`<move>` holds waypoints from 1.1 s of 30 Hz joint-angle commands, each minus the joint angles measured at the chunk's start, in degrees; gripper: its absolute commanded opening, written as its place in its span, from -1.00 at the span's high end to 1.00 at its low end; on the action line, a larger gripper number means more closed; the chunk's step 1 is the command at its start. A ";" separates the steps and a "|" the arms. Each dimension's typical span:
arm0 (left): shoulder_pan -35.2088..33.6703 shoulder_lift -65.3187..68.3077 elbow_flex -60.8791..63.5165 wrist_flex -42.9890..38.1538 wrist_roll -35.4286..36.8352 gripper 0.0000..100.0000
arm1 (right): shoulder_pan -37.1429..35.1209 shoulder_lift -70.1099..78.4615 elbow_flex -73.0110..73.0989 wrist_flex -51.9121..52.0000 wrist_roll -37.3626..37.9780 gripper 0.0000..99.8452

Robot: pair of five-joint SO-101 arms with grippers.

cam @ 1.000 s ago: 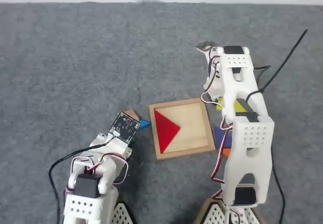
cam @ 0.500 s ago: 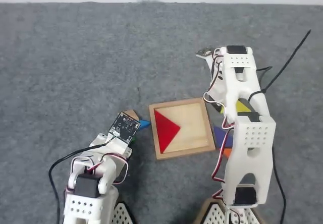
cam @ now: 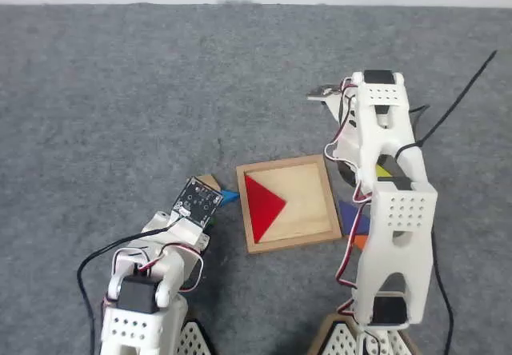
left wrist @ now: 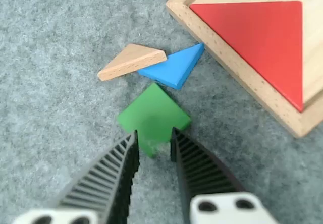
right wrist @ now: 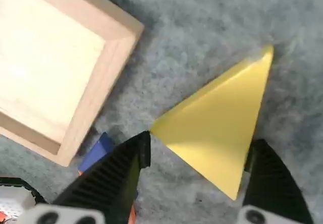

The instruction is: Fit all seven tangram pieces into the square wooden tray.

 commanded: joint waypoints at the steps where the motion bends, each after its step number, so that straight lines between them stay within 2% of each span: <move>1: -0.35 -0.70 -0.66 -0.09 -0.44 0.80 | -0.31 1.54 -1.93 1.80 -1.85 0.39; 20: -0.35 -0.70 -0.66 -0.09 -0.44 0.80 | -0.04 6.20 -3.34 -3.12 -7.21 0.40; 25: -0.35 -0.70 -0.66 -0.09 -0.44 0.80 | 0.57 6.20 -5.71 -5.41 -9.76 0.62; 33: -0.35 -0.70 -0.66 -0.09 -0.44 0.80 | 0.48 6.29 -8.70 -9.10 -17.85 0.65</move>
